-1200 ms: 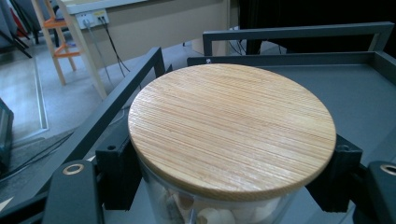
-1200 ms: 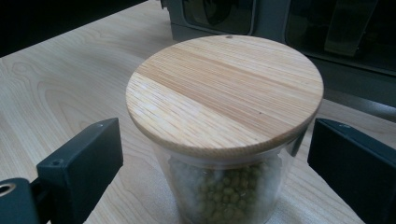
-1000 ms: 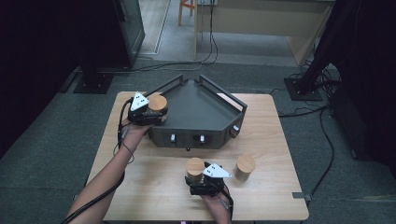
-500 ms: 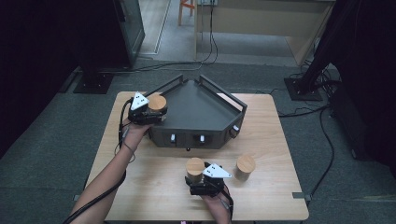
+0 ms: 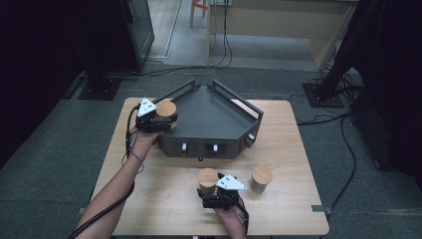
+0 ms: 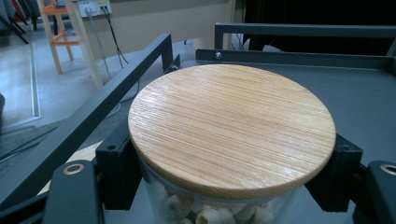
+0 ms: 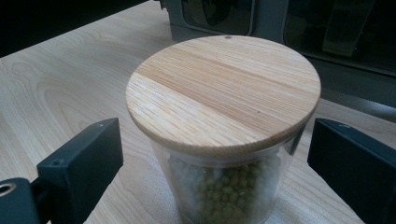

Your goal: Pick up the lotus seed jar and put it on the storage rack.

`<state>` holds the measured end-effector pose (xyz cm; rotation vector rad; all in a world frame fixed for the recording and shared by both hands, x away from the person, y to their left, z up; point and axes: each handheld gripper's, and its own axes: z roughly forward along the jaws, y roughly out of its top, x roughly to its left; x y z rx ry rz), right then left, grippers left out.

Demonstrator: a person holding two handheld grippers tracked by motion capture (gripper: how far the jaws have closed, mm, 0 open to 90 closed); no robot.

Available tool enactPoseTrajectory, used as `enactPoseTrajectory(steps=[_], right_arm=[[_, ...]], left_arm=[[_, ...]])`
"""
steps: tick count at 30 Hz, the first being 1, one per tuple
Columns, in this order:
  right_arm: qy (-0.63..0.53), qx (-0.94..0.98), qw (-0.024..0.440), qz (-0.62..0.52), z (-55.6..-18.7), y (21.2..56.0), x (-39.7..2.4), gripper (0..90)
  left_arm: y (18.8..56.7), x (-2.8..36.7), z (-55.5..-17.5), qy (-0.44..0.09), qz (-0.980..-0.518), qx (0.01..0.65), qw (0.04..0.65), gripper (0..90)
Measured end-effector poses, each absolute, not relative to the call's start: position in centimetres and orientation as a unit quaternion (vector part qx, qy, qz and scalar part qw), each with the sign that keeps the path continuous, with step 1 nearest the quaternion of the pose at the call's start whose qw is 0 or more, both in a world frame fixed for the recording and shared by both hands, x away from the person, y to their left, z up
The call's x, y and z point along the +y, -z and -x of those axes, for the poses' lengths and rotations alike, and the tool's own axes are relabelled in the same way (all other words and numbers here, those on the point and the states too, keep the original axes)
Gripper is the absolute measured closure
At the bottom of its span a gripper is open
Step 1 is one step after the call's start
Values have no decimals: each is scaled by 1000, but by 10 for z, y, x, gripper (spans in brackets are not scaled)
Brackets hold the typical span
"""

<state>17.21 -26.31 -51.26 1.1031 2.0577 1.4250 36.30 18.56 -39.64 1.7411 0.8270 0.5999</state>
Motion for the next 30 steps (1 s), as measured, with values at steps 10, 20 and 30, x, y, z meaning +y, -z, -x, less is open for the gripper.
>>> enactPoseTrajectory(steps=[10,20,30], right_arm=[[-508,738,202,-396,-172,512,-262,31],[-507,739,202,-396,-173,511,-262,31],[-505,741,202,-395,-173,511,-261,31]], left_arm=[[401,191,-364,-246,-725,346,542,243],[403,198,-362,-253,-722,324,556,183],[405,202,-356,-249,-724,320,557,108]])
